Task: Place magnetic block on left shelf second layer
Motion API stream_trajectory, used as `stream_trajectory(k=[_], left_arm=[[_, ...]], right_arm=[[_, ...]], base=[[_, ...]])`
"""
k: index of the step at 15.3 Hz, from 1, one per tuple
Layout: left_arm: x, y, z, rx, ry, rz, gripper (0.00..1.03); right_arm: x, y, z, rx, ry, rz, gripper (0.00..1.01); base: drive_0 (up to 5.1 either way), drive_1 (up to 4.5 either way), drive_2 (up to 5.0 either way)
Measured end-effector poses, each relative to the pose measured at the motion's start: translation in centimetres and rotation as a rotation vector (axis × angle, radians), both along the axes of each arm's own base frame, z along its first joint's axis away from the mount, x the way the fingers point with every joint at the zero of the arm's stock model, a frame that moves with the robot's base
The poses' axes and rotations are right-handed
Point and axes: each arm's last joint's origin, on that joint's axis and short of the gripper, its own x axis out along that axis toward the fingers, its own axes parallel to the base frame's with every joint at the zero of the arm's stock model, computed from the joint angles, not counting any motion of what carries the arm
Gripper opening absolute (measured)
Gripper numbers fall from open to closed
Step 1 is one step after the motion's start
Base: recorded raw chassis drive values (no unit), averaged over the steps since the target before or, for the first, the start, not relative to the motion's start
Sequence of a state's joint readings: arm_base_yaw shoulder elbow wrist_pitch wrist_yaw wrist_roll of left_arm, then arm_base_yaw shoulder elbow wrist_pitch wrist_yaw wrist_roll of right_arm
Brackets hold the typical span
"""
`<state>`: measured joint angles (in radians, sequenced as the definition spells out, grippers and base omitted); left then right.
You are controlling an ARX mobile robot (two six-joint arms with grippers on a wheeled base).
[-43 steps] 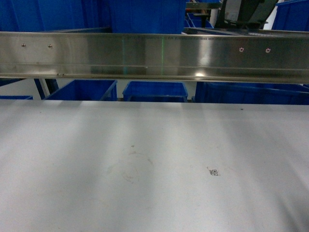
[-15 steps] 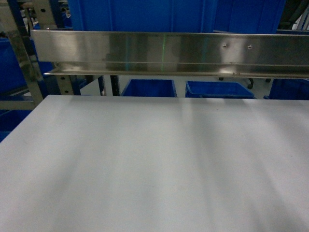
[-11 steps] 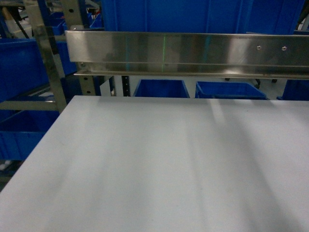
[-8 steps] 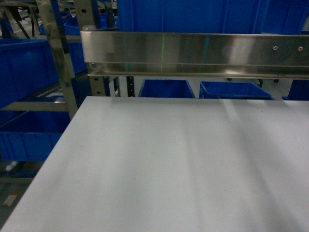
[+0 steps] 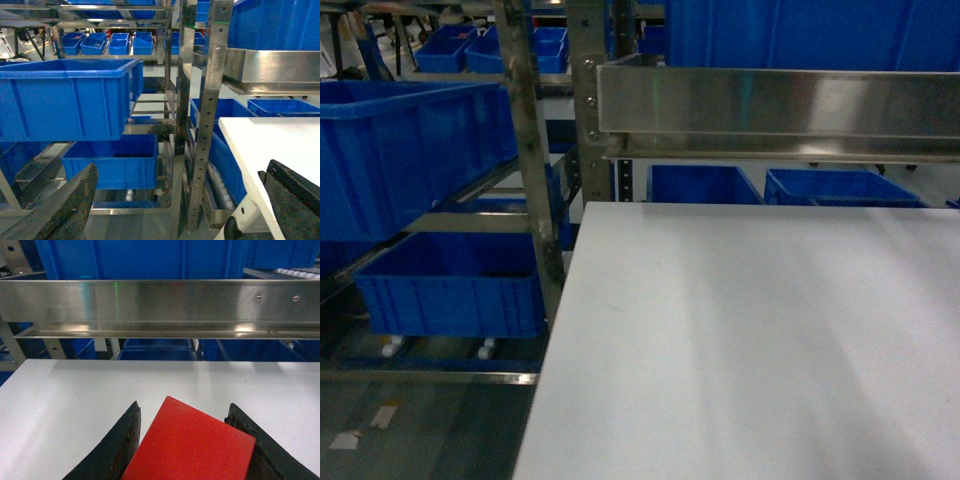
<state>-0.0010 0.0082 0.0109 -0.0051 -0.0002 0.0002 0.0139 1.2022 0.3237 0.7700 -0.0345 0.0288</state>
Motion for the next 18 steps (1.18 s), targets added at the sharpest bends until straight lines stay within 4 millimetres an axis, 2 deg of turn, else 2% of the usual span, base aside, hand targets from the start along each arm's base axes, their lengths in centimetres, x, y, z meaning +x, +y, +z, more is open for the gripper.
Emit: stream_trajectory(k=[18], left_arm=[[0.00,0.00,0.01,0.000,-0.001,0.001,0.98]], right_arm=[[0.00,0.11,-0.02,0.000,0.002,0.005,0.45]], base=[[-4.9,2.44,2.4]])
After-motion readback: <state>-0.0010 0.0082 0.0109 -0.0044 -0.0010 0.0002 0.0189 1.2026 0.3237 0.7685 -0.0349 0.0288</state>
